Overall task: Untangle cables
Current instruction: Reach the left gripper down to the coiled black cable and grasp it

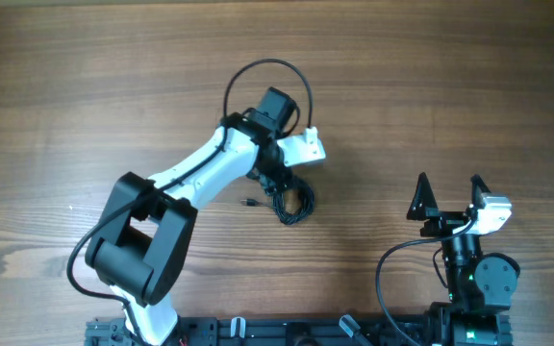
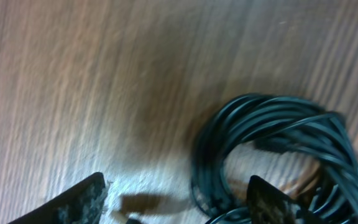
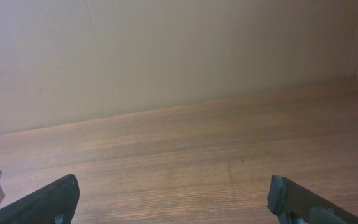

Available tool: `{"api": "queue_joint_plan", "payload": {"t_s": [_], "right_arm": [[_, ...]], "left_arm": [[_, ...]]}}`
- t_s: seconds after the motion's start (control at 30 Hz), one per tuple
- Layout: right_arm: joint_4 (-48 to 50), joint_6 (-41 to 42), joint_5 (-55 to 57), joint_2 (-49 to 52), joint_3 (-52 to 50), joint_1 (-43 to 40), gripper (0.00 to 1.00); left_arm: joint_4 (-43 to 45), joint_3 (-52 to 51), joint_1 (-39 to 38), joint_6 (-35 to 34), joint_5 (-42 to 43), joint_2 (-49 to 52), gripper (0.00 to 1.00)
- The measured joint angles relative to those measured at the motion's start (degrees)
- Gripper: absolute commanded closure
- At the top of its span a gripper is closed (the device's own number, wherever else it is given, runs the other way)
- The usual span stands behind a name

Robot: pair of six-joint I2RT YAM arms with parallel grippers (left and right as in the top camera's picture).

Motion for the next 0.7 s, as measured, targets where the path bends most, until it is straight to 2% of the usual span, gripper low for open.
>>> {"api": "queue_joint_plan", "payload": {"t_s": [0.1, 0.13, 0.17, 0.2, 0.4, 0.5, 0.6, 0.67, 0.7], "right_arm": [[0.00, 0.02, 0.00, 0.00, 0.00, 0.00, 0.00], [0.00, 0.00, 0.00, 0.00, 0.00, 0.00, 0.00], [0.00, 0.00, 0.00, 0.00, 0.00, 0.00, 0.00], [-0.04, 0.02, 0.00, 0.00, 0.00, 0.00, 0.00], [0.00, 0.00, 0.00, 0.00, -0.02, 0.00, 0.00], [0.00, 0.00, 0.00, 0.00, -0.02, 0.00, 0.00], [0.00, 0.02, 0.00, 0.00, -0.02, 0.00, 0.00], [0.00, 0.02, 0.00, 0.00, -0.02, 0.00, 0.00], [0.00, 0.02, 0.00, 0.00, -0.02, 0.00, 0.00]], "left_arm": [[0.48, 0.02, -1.62, 1.20, 0.00, 0.98, 0.43], [0.68, 0.07, -1.77, 1.18, 0.00, 1.95, 0.56], [0.90, 0.07, -1.79, 1.38, 0.00, 3.08, 0.83], [1.92, 0.37, -1.79, 1.92, -0.24, 4.70, 0.96], [4.07, 0.81, -1.77, -0.50, -1.01, 5.27, 0.96], [4.20, 0.81, -1.95, -7.93, -5.05, 4.66, 0.96], [4.50, 0.81, -1.90, -19.91, -9.25, 2.78, 0.96], [4.59, 0.81, -1.88, -30.21, -10.67, 0.39, 0.96], [4.61, 0.81, -1.88, -38.73, -11.13, -1.22, 0.96]]}}
